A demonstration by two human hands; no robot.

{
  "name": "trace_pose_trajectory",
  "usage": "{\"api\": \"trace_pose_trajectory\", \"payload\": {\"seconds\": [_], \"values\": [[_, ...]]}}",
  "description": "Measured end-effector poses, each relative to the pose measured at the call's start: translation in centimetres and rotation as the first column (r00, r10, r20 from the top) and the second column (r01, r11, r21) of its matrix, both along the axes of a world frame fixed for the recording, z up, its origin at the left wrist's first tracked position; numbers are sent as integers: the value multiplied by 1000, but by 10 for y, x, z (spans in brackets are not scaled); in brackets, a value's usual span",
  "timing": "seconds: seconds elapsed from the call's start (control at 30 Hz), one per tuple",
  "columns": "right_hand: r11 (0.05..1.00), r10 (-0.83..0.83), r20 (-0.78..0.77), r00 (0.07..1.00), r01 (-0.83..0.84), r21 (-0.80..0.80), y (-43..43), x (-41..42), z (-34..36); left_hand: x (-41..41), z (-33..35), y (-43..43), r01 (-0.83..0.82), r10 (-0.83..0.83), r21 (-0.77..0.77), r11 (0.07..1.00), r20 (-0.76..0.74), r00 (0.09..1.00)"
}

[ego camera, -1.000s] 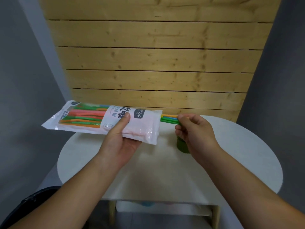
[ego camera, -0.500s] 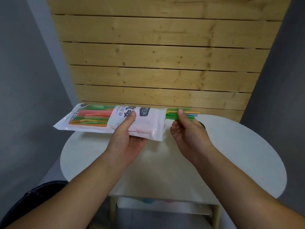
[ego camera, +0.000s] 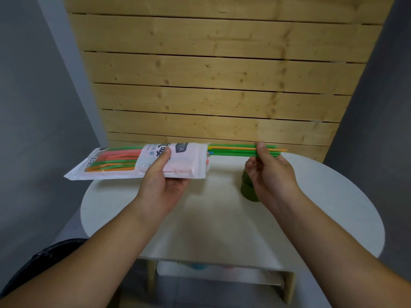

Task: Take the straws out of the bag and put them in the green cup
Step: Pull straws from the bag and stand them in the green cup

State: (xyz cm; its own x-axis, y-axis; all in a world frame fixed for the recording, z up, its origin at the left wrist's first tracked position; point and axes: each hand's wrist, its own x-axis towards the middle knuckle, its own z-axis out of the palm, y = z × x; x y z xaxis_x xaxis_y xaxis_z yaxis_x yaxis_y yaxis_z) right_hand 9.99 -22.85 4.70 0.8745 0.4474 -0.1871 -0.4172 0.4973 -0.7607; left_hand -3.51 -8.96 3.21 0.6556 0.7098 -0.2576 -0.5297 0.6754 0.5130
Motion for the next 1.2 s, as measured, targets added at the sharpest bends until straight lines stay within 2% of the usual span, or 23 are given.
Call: {"api": "trace_pose_trajectory", "payload": {"seconds": [0.27, 0.87, 1.2], "values": [[995, -23, 14, 1000, 25, -96, -33, 24, 0, 2, -13, 13, -30, 30, -17, 999, -7, 1000], [964, -212, 115, 971, 227, -138, -121, 65, 5, 20, -28, 2, -22, 22, -29, 999, -19, 1000], [894, -324, 285, 902, 390, -221, -155, 67, 25, 33, -35, -27, 82, -78, 34, 996, -113, 991]]}}
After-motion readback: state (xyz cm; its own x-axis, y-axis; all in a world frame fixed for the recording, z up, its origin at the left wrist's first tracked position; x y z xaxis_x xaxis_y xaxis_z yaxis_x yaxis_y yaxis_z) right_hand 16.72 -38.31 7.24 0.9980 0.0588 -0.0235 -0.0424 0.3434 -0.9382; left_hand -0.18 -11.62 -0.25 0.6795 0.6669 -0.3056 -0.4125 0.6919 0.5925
